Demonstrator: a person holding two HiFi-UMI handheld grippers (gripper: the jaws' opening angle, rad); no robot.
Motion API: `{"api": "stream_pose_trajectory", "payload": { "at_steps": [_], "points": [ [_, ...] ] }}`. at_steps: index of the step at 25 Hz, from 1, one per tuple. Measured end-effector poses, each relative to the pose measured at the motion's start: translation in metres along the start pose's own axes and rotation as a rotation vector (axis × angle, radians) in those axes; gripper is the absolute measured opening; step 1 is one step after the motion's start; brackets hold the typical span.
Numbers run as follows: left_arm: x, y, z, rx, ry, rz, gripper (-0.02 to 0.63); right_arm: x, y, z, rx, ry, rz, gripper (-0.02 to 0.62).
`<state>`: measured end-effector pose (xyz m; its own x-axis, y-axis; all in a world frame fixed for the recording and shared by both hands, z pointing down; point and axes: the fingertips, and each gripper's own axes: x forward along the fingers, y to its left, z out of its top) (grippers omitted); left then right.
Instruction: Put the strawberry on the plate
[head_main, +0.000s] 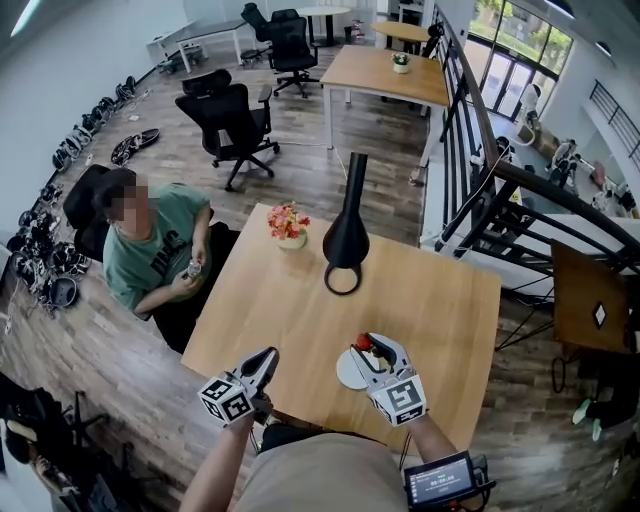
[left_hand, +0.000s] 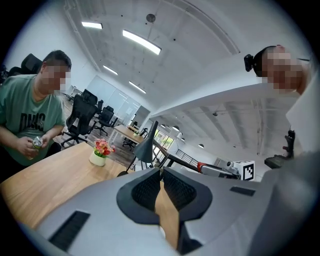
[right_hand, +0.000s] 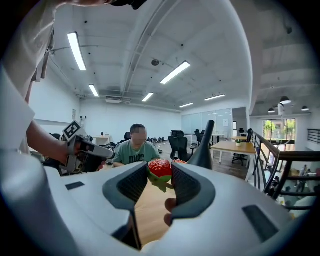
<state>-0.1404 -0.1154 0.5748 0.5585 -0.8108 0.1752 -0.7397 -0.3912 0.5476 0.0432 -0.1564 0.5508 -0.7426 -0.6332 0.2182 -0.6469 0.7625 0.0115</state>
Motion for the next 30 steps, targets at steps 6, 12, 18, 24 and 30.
{"api": "stream_pose_trajectory", "payload": {
  "at_steps": [6,12,18,24,30],
  "points": [
    [0.011,-0.007,-0.002,0.006,0.014,-0.019,0.006,-0.016,-0.017,0.0,0.011,-0.023,-0.054,0.152],
    [0.021,-0.014,-0.01,0.014,0.054,-0.021,0.006,-0.027,-0.031,-0.006,0.026,-0.024,-0.091,0.152],
    [0.038,-0.017,-0.023,0.028,0.094,-0.062,0.006,-0.04,-0.043,-0.014,0.045,-0.015,-0.133,0.152],
    [0.054,-0.026,-0.031,0.053,0.133,-0.086,0.006,-0.048,-0.052,-0.034,0.065,0.008,-0.154,0.152],
    [0.063,-0.021,-0.043,0.066,0.169,-0.089,0.006,-0.05,-0.059,-0.049,0.109,0.025,-0.18,0.152]
  ]
}}
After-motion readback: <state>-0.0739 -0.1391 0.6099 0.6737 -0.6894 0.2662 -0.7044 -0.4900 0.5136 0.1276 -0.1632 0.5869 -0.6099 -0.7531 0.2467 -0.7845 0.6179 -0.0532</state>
